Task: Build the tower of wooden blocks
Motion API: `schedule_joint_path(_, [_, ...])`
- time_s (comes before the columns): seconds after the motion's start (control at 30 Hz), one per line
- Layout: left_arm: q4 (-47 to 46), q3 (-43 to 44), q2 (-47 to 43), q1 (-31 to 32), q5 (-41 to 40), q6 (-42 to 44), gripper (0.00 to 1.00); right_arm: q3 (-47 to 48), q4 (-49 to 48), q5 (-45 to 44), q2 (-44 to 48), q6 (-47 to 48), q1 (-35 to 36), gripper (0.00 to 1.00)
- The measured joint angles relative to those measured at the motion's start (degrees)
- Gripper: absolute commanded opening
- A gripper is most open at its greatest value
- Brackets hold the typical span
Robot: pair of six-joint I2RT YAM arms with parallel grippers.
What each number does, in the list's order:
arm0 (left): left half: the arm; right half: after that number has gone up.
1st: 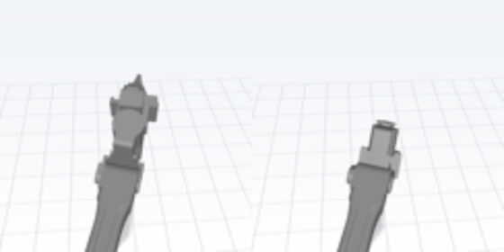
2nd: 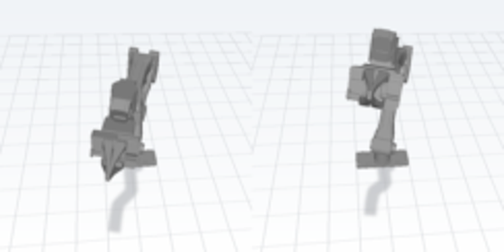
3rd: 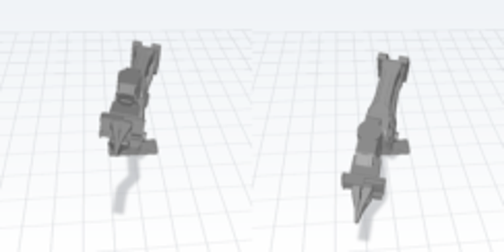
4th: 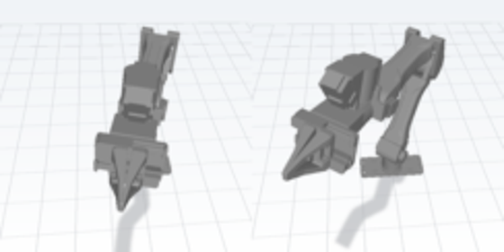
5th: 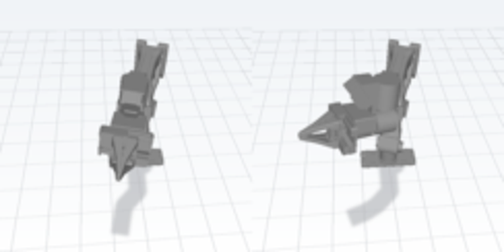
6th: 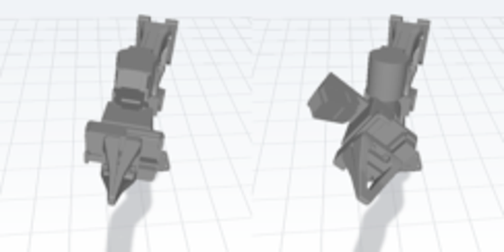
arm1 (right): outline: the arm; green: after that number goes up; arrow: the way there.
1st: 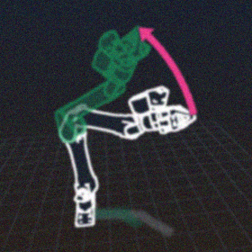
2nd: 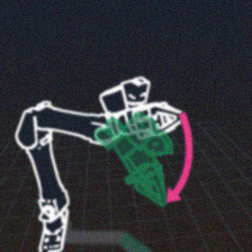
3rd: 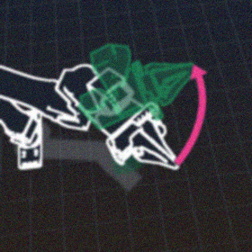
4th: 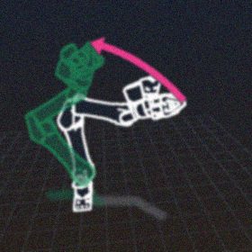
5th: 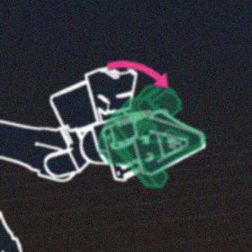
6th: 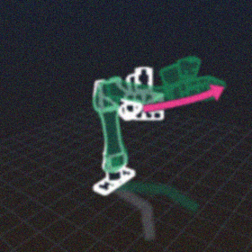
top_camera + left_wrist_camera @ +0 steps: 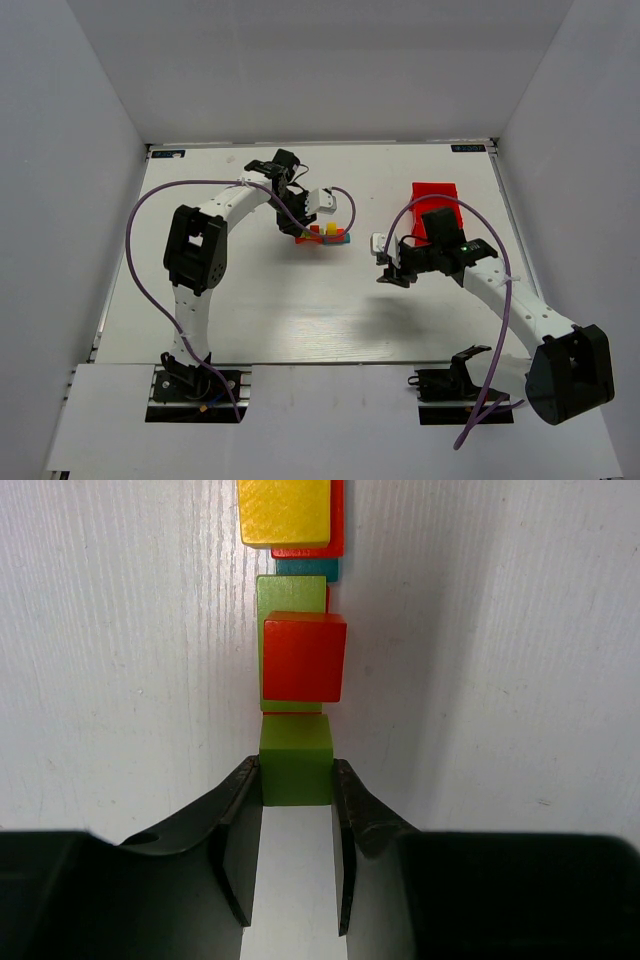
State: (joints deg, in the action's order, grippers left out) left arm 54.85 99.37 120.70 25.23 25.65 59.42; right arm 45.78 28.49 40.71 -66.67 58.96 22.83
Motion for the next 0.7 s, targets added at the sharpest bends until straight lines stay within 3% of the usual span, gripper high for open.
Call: schedule_joint_path(0.7, [-0.3,0.0,0.0,0.0,-0.8,-0.3,0.45,-0.6,0.0,0.0,0.0,0.0,0.0,0.49])
